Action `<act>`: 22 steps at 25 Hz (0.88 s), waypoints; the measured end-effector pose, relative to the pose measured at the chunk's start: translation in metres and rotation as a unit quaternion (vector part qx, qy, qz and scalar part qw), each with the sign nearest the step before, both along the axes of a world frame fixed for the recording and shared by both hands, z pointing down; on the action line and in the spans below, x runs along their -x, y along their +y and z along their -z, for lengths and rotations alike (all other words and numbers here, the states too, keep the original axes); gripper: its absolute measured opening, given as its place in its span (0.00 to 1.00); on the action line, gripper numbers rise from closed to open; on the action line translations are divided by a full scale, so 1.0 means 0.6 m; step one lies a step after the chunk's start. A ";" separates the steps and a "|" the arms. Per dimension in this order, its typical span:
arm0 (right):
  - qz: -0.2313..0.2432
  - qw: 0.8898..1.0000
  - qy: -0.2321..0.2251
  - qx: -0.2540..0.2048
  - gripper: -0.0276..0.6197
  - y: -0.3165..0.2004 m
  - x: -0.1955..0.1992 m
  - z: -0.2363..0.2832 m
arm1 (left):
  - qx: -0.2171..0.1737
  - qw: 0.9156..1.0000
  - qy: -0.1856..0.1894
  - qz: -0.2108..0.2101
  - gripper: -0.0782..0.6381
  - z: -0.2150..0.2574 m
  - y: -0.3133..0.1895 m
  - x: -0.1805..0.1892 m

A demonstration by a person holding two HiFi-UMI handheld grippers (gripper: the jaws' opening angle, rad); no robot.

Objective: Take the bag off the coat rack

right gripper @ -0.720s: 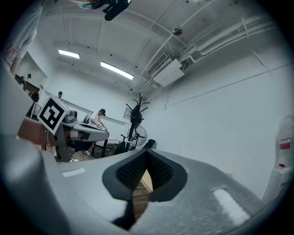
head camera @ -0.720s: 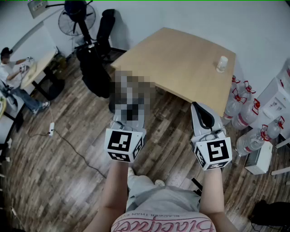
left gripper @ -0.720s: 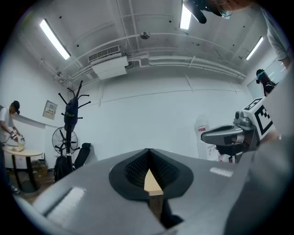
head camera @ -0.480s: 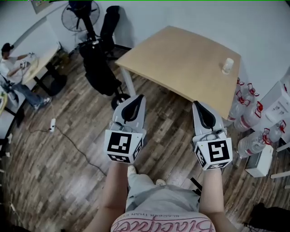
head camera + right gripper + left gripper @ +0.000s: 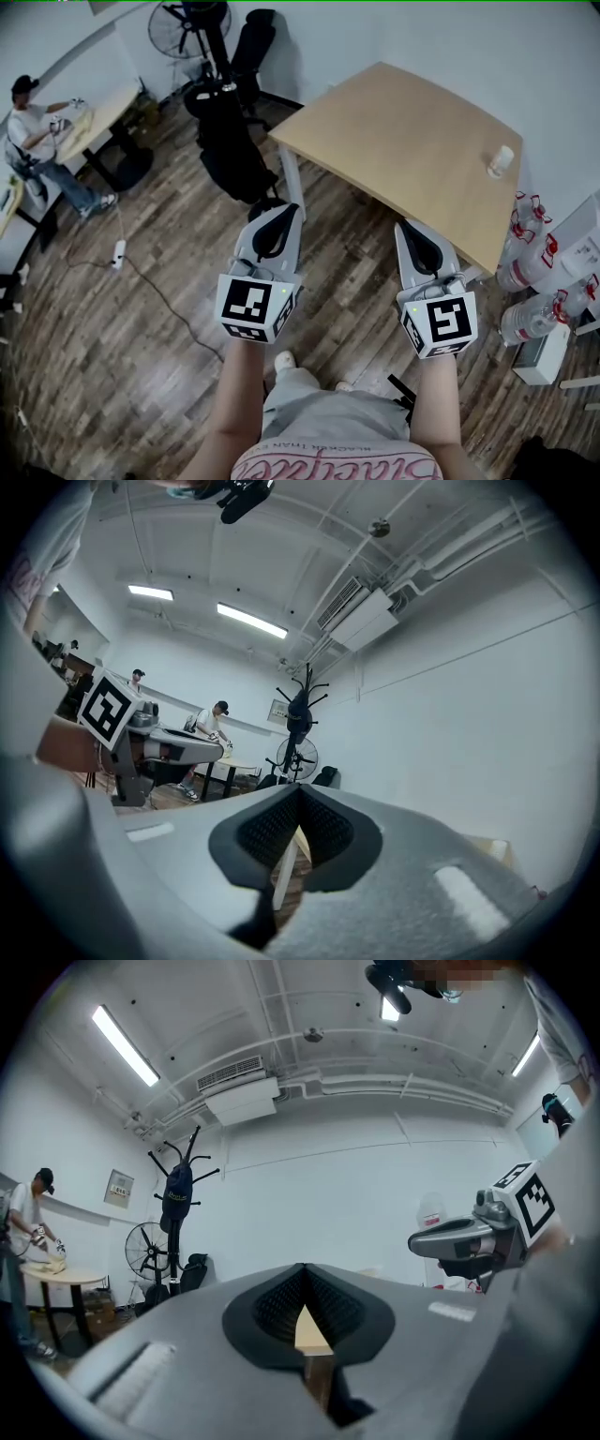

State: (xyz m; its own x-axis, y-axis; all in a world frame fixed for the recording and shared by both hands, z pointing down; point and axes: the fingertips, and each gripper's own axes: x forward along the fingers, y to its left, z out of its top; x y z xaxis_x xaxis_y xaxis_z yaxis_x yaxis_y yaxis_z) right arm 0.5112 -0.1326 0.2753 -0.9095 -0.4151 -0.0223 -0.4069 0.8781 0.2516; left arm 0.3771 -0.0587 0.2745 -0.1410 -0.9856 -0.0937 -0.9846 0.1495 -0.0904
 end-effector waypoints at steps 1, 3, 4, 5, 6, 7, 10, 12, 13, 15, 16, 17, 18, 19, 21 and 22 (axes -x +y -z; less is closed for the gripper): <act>0.002 1.000 -0.004 0.003 0.05 0.002 0.016 0.002 | 0.000 1.000 0.002 0.003 0.14 0.000 0.005 0.018; 0.007 1.000 -0.012 0.011 0.05 0.010 0.051 0.004 | -0.002 1.000 0.007 0.006 0.14 -0.001 0.017 0.057; 0.010 1.000 -0.013 0.012 0.05 0.014 0.070 0.005 | -0.004 1.000 0.011 0.006 0.14 -0.001 0.023 0.076; 0.011 1.000 -0.011 0.011 0.05 0.017 0.088 0.005 | -0.005 1.000 0.015 0.007 0.14 -0.002 0.027 0.095; 0.012 1.000 -0.009 0.009 0.05 0.019 0.106 0.004 | -0.005 1.000 0.018 0.009 0.14 -0.004 0.031 0.112; 0.013 1.000 -0.006 0.007 0.05 0.022 0.123 0.004 | -0.004 1.000 0.020 0.011 0.14 -0.006 0.033 0.128; 0.017 1.000 -0.006 0.007 0.05 0.034 0.171 0.002 | -0.002 1.000 0.022 0.016 0.14 -0.014 0.047 0.175; 0.017 1.000 -0.009 0.009 0.05 0.043 0.207 0.000 | -0.004 0.999 0.025 0.021 0.14 -0.017 0.062 0.212; 0.018 1.000 -0.009 0.010 0.05 0.049 0.225 -0.002 | -0.005 0.999 0.027 0.025 0.14 -0.019 0.070 0.231; 0.023 1.000 0.000 0.007 0.05 0.065 0.261 -0.007 | -0.006 0.999 0.032 0.031 0.14 -0.021 0.087 0.270; 0.027 1.000 0.007 0.002 0.05 0.075 0.277 -0.010 | -0.007 0.999 0.034 0.034 0.14 -0.022 0.095 0.287; 0.030 0.999 0.013 -0.003 0.05 0.084 0.292 -0.015 | -0.008 0.999 0.036 0.038 0.14 -0.023 0.103 0.304; 0.033 0.999 0.017 -0.006 0.05 0.092 0.307 -0.019 | -0.008 0.998 0.037 0.040 0.14 -0.024 0.110 0.318; 0.036 0.999 0.020 -0.007 0.05 0.100 0.320 -0.022 | -0.007 0.998 0.038 0.044 0.14 -0.025 0.119 0.332; 0.041 0.999 0.022 -0.007 0.05 0.111 0.347 -0.025 | -0.008 0.998 0.040 0.053 0.14 -0.028 0.135 0.358; 0.045 0.999 0.022 -0.007 0.05 0.114 0.360 -0.026 | -0.009 0.997 0.042 0.058 0.14 -0.029 0.141 0.371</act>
